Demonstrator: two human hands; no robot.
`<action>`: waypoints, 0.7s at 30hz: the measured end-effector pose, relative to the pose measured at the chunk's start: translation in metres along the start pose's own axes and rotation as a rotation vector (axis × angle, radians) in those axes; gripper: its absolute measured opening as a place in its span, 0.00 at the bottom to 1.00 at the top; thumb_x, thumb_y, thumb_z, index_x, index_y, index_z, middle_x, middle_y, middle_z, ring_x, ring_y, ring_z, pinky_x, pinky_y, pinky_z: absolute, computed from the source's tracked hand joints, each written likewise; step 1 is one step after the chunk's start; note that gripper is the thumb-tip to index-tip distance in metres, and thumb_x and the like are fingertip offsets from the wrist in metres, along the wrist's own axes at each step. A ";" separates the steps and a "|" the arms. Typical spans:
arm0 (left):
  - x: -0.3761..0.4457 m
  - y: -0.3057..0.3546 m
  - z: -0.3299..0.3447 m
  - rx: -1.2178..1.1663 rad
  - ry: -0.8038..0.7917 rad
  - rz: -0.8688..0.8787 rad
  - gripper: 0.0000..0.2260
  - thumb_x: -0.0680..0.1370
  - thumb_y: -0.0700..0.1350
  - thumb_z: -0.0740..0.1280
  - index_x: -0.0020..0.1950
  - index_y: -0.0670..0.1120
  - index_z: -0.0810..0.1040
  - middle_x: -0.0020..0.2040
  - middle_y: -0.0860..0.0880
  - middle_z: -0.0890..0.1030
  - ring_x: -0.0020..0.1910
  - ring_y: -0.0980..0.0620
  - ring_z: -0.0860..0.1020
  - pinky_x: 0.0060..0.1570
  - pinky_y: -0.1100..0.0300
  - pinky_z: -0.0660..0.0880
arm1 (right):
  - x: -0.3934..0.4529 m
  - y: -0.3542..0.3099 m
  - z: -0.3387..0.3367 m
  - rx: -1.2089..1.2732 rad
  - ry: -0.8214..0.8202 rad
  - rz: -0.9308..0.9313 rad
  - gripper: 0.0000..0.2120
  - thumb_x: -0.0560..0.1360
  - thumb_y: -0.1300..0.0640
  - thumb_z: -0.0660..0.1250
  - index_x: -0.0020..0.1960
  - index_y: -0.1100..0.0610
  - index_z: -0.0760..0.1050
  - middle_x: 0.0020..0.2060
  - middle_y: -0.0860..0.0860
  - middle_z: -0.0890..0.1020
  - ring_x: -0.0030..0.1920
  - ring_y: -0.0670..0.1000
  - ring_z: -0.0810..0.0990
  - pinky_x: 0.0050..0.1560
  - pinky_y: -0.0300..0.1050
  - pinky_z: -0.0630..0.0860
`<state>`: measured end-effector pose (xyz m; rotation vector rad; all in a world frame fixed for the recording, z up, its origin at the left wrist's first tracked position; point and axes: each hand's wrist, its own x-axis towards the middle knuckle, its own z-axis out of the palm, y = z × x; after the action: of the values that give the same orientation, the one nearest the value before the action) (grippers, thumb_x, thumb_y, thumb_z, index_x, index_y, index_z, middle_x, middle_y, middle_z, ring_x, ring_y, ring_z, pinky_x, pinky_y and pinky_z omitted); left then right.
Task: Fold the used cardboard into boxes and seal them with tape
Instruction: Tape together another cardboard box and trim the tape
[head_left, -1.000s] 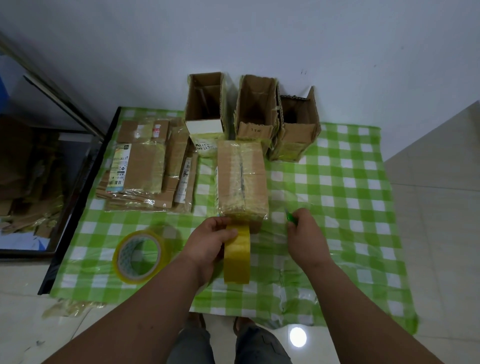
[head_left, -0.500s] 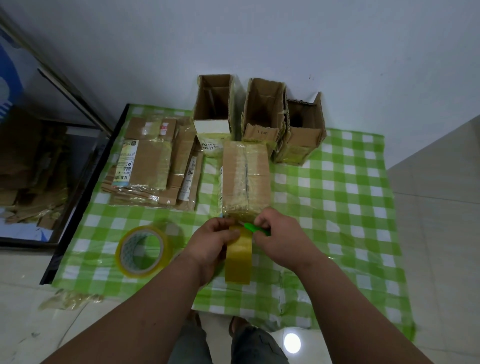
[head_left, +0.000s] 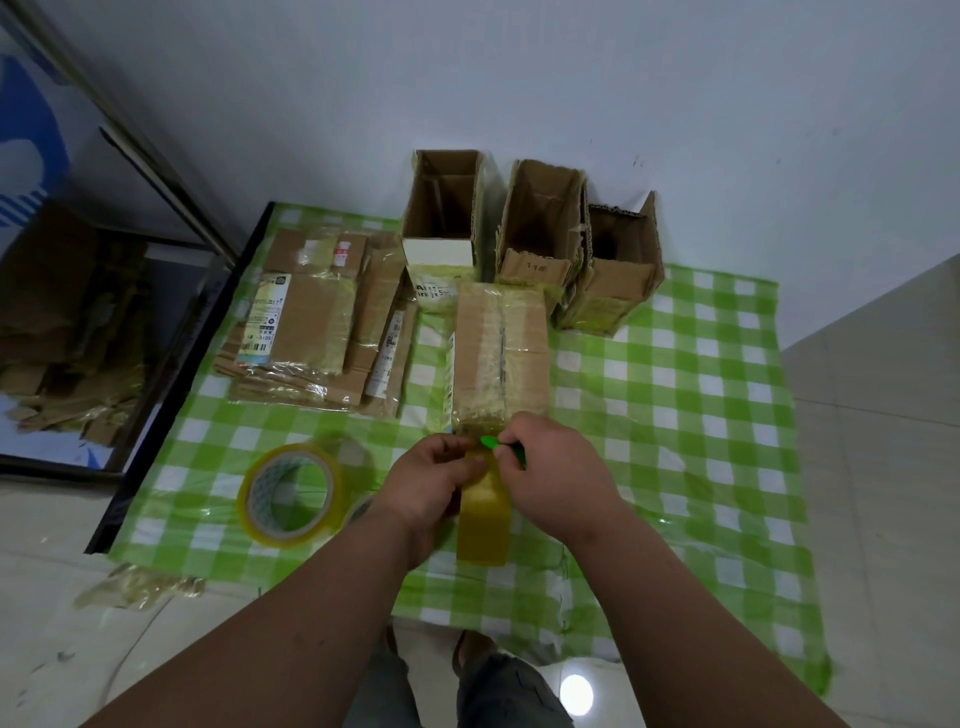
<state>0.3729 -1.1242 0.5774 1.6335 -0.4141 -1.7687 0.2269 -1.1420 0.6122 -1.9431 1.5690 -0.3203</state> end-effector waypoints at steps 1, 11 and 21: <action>0.000 0.001 0.000 0.008 -0.002 0.003 0.10 0.75 0.35 0.71 0.54 0.44 0.80 0.50 0.41 0.83 0.43 0.46 0.81 0.45 0.51 0.76 | 0.001 0.000 0.000 -0.009 -0.002 0.001 0.06 0.79 0.54 0.63 0.49 0.57 0.75 0.42 0.53 0.79 0.42 0.54 0.77 0.42 0.52 0.75; -0.003 0.006 0.004 0.084 0.035 0.019 0.07 0.75 0.34 0.70 0.49 0.44 0.79 0.39 0.46 0.80 0.29 0.54 0.76 0.26 0.64 0.70 | 0.004 -0.001 0.004 -0.026 0.005 0.000 0.07 0.78 0.56 0.63 0.50 0.59 0.77 0.44 0.56 0.80 0.44 0.56 0.77 0.43 0.49 0.74; 0.000 0.013 0.007 0.246 0.042 0.015 0.08 0.72 0.33 0.69 0.46 0.45 0.79 0.37 0.46 0.79 0.32 0.50 0.75 0.29 0.61 0.70 | -0.005 0.014 -0.007 0.004 0.018 0.046 0.06 0.77 0.57 0.65 0.46 0.59 0.79 0.41 0.54 0.80 0.41 0.53 0.77 0.43 0.52 0.75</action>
<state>0.3698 -1.1349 0.5869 1.8269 -0.6439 -1.7235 0.2108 -1.1410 0.6098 -1.9031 1.6204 -0.3230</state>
